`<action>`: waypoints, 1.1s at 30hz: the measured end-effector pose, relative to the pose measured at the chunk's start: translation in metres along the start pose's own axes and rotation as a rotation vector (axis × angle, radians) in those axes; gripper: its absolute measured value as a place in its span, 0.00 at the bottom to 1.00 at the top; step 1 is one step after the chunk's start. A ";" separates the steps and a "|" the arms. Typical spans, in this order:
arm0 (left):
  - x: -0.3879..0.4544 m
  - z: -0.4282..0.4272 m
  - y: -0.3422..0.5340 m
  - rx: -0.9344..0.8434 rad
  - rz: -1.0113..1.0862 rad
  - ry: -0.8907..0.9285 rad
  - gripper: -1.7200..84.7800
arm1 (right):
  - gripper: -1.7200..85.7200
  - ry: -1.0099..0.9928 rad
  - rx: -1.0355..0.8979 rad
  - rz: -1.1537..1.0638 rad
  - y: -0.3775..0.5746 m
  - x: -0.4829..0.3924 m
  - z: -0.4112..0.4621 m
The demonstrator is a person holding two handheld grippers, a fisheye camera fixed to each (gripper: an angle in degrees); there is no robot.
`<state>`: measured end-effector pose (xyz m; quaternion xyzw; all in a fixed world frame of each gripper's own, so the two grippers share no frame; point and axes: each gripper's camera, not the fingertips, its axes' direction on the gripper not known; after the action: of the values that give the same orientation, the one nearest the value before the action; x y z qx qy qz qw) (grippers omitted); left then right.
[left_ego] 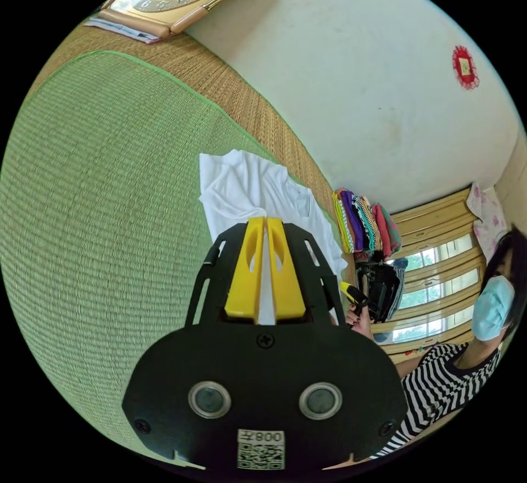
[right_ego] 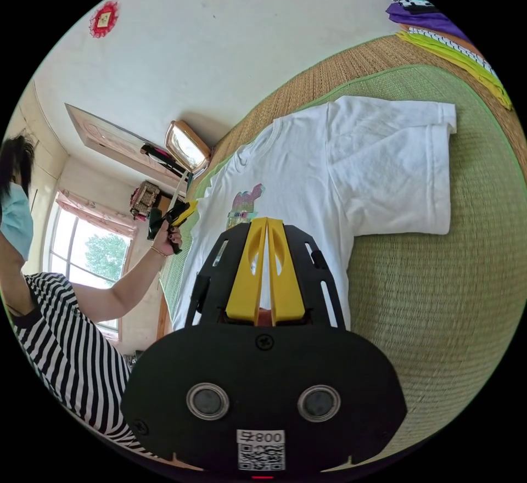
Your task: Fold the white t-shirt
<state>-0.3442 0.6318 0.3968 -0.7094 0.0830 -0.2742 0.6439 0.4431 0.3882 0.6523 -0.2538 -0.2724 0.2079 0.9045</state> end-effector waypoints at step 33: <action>0.075 -0.003 0.068 -0.093 0.194 -0.474 0.02 | 0.02 0.600 0.030 0.006 0.014 -0.043 -0.028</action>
<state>-0.2674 0.5829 0.3523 -0.7715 0.0101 -0.0331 0.6353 0.4235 0.3668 0.6073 -0.2911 0.0108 0.1303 0.9477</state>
